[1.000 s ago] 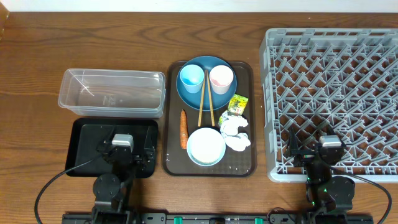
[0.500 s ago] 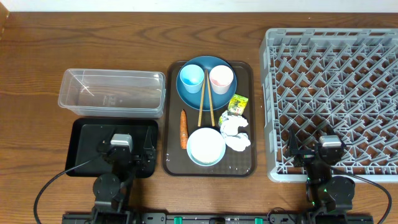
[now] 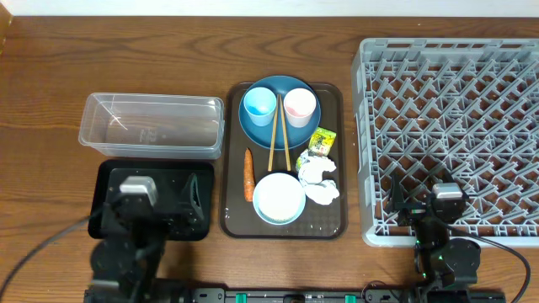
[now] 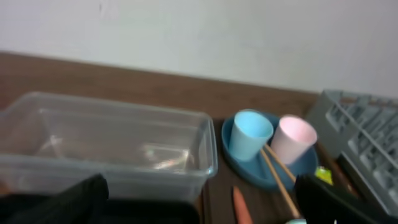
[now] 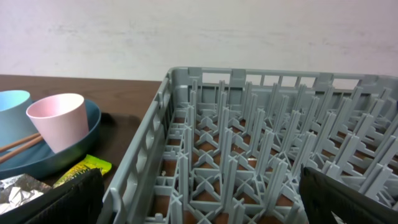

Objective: Sort waste into correct bins and load items into the dishwasher rack

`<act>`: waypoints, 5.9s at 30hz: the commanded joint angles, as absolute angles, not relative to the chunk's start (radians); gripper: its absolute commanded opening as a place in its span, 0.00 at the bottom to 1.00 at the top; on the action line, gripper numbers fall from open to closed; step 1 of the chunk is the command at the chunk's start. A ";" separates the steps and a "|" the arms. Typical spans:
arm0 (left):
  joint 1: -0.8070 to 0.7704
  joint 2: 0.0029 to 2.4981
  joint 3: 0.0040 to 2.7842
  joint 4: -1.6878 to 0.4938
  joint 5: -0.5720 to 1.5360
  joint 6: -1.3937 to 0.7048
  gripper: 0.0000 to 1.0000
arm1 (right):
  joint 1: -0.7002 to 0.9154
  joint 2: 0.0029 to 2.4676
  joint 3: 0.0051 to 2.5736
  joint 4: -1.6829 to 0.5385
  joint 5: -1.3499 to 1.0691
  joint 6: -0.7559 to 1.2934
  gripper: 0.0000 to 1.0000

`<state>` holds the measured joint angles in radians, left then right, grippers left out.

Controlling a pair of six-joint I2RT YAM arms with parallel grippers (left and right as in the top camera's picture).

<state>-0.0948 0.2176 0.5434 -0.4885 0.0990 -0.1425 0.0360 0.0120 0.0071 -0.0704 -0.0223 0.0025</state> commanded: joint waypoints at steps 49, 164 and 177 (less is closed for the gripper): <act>-0.117 1.488 1.693 -1.209 0.049 -0.294 0.63 | 0.031 0.009 0.028 -0.015 -0.143 -0.064 0.99; -0.783 2.060 1.684 -0.934 0.216 -0.172 0.53 | -0.144 1.700 1.837 -1.162 -0.027 0.164 0.66; -0.783 2.074 1.634 -0.894 0.136 -0.173 0.54 | -0.144 1.700 1.837 -1.162 -0.027 0.164 0.66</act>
